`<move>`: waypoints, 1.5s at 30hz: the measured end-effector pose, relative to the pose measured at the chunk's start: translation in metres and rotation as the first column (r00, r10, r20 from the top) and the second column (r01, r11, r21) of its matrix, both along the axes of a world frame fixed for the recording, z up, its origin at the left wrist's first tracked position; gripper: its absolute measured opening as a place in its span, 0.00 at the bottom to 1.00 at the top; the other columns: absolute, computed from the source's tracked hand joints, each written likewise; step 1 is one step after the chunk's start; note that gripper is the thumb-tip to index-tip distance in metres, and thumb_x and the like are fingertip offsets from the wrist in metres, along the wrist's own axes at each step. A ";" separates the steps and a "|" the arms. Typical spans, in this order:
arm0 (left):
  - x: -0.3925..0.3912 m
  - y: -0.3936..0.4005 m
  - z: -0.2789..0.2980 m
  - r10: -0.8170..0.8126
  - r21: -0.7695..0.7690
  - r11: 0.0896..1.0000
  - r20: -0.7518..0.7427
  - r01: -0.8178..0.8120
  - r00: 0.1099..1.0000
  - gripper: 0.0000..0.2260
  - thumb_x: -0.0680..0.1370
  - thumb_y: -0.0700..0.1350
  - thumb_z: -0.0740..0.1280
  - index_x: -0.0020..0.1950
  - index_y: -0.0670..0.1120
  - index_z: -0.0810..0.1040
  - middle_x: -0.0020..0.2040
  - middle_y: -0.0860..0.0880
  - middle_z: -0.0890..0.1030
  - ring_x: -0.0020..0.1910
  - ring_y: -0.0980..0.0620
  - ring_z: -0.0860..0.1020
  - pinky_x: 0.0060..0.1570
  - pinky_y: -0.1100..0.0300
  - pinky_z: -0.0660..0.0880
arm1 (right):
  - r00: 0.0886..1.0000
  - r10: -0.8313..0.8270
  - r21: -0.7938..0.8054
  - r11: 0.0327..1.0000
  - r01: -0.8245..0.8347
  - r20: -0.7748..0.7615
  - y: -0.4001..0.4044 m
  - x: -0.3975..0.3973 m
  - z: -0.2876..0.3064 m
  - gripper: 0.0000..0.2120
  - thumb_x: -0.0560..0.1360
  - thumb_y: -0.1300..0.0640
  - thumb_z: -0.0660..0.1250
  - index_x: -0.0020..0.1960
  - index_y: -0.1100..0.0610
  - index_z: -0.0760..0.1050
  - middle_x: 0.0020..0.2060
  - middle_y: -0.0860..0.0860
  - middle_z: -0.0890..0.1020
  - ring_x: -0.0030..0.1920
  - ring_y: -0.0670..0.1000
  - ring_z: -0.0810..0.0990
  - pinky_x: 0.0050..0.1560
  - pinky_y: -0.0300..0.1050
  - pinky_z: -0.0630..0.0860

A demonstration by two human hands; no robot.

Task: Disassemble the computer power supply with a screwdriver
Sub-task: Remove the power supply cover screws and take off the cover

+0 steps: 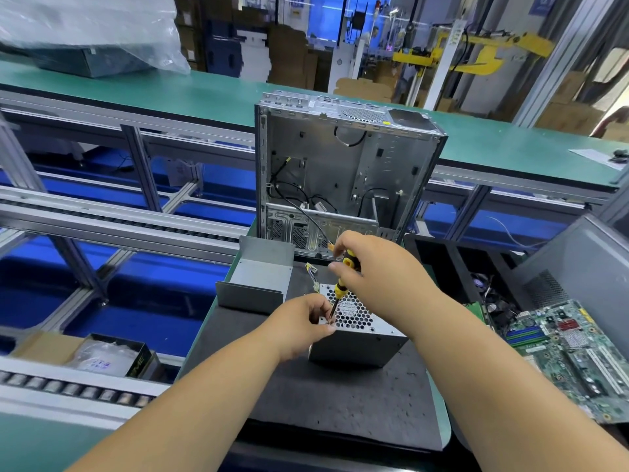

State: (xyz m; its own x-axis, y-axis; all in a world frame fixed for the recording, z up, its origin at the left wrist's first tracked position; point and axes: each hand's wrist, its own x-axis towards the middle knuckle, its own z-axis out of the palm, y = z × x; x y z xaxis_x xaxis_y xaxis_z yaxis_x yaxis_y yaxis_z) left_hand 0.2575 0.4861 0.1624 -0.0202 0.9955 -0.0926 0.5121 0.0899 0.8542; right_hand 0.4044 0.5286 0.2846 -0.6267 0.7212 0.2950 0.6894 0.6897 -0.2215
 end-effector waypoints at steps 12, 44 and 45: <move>0.000 0.001 -0.001 0.015 -0.033 0.999 0.052 -0.013 0.999 0.08 0.74 0.43 0.73 0.40 0.52 0.76 0.39 0.50 0.75 0.39 0.53 0.70 0.43 0.59 0.70 | 0.990 -0.050 -0.116 0.993 0.035 -0.130 -0.001 0.008 -0.001 0.07 0.75 0.54 0.66 0.52 0.50 0.71 0.42 0.43 0.76 0.43 0.48 0.75 0.40 0.45 0.72; 0.003 -0.007 -0.001 0.096 -0.100 0.992 0.151 -0.081 0.984 0.11 0.72 0.38 0.75 0.47 0.50 0.76 0.41 0.50 0.74 0.38 0.53 0.70 0.45 0.61 0.71 | 0.786 0.048 -0.246 0.936 -0.250 -0.616 0.015 0.034 -0.025 0.03 0.80 0.55 0.60 0.53 0.49 0.69 0.45 0.48 0.77 0.46 0.48 0.76 0.49 0.41 0.74; 0.003 -0.007 -0.001 0.098 -0.107 0.991 0.168 -0.080 0.981 0.12 0.72 0.36 0.74 0.48 0.49 0.76 0.41 0.50 0.74 0.38 0.53 0.70 0.46 0.61 0.71 | 0.828 0.122 -0.208 0.939 -0.275 -0.548 0.015 0.031 -0.026 0.05 0.79 0.57 0.61 0.54 0.49 0.70 0.44 0.46 0.75 0.44 0.44 0.74 0.46 0.37 0.72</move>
